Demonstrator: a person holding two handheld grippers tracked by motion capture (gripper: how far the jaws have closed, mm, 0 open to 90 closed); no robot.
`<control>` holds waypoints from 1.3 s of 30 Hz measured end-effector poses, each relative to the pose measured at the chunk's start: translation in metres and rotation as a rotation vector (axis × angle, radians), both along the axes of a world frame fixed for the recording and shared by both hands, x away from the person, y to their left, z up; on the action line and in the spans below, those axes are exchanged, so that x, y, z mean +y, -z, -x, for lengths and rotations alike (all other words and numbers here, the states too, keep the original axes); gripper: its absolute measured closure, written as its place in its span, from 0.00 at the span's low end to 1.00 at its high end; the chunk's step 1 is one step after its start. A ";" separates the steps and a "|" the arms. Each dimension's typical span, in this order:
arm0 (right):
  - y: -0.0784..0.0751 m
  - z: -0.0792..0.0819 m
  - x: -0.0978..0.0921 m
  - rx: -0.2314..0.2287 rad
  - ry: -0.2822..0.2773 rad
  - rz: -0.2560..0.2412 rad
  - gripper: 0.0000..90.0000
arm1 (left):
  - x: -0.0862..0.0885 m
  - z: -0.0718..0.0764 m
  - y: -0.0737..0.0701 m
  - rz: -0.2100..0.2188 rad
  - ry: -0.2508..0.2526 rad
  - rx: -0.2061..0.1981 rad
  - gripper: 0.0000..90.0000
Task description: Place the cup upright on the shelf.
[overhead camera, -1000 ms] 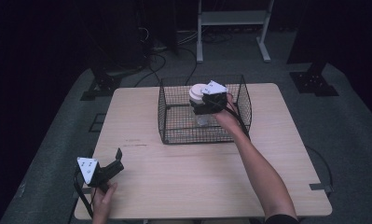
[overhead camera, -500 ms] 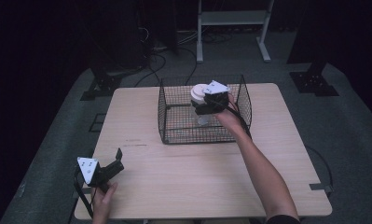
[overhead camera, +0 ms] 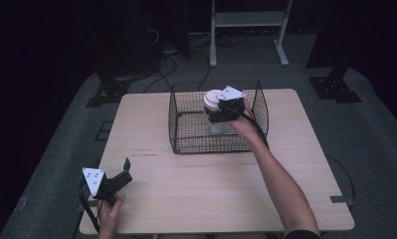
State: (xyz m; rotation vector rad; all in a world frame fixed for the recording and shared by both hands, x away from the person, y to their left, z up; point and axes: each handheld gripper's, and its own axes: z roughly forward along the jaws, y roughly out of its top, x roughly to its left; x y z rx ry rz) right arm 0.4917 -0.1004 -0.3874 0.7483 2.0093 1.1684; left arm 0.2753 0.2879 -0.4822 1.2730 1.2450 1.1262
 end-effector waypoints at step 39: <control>-0.030 0.012 0.006 -0.076 -0.029 -0.049 0.04 | 0.000 0.000 0.000 -0.001 -0.003 0.001 0.00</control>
